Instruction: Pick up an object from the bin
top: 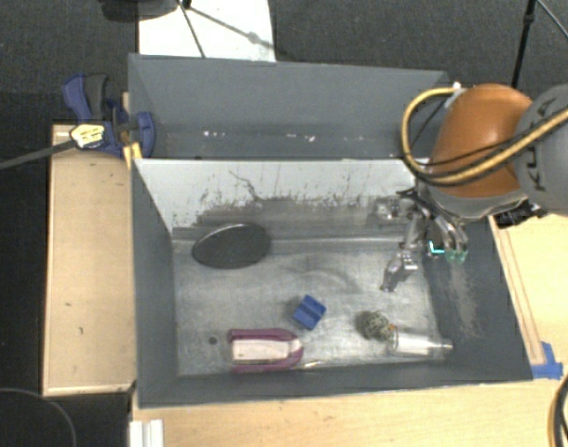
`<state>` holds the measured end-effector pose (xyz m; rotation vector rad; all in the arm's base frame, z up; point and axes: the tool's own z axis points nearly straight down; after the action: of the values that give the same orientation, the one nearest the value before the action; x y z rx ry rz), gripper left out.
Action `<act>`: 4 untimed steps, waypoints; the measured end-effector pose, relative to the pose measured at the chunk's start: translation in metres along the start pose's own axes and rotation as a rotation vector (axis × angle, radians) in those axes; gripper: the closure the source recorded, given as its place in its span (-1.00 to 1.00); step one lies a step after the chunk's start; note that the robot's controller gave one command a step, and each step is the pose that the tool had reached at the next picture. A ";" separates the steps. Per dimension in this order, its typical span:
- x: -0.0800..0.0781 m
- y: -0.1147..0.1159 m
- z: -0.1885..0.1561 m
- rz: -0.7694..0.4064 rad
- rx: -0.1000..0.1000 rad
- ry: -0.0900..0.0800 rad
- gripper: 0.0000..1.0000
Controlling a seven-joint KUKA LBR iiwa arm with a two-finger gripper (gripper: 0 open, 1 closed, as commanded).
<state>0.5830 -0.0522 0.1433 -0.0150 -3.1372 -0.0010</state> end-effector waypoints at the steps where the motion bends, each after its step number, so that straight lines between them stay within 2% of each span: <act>1: 0.054 0.076 0.068 -0.231 -0.002 0.000 -1.00; 2: 0.087 0.135 0.071 -0.201 -0.002 -0.002 -1.00; 3: 0.086 0.131 0.071 -0.198 0.001 -0.004 1.00; 4: 0.068 0.078 -0.055 -0.297 0.003 -0.016 1.00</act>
Offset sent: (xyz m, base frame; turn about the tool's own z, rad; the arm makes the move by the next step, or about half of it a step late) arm -0.0519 0.0736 -0.0655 -0.2296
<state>0.5158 0.0262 0.1986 0.4513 -3.1206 0.0035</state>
